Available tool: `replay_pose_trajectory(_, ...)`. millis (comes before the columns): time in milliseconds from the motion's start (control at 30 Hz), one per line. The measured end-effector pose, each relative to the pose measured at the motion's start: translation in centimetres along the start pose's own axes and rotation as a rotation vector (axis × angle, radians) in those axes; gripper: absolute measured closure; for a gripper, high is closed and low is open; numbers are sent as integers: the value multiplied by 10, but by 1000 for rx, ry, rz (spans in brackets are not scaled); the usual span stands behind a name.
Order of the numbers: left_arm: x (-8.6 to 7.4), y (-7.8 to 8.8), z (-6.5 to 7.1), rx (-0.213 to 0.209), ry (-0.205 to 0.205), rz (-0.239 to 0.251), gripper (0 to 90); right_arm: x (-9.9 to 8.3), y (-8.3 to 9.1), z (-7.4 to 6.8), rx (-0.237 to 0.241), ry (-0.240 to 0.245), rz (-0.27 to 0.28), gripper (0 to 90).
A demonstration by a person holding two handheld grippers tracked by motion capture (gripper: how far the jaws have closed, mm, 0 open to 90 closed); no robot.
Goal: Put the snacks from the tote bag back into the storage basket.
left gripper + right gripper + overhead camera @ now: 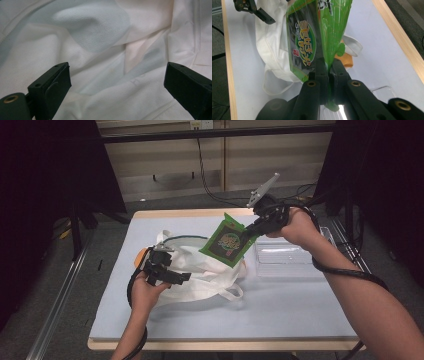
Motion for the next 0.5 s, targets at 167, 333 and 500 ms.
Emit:
replay_pose_trajectory(167,1,0,1,-1,2,5,71,-1,8,5,-7,-12,6,856)
replay_pose_trajectory(333,1,0,1,1,-1,3,71,-1,16,10,-19,-16,23,856)
replay_pose_trajectory(500,1,0,1,1,0,2,71,-3,24,15,-27,-22,30,856)
Point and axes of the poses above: each handheld gripper's, and its own axes: y roughly backward along the jaws, x roughly out of its top, z roughly to its right, the point moved 5 cm from there along -y, roughly forward along the jaws, and after that the axes turned 14 degrees about -y, right-handed, at the moved point
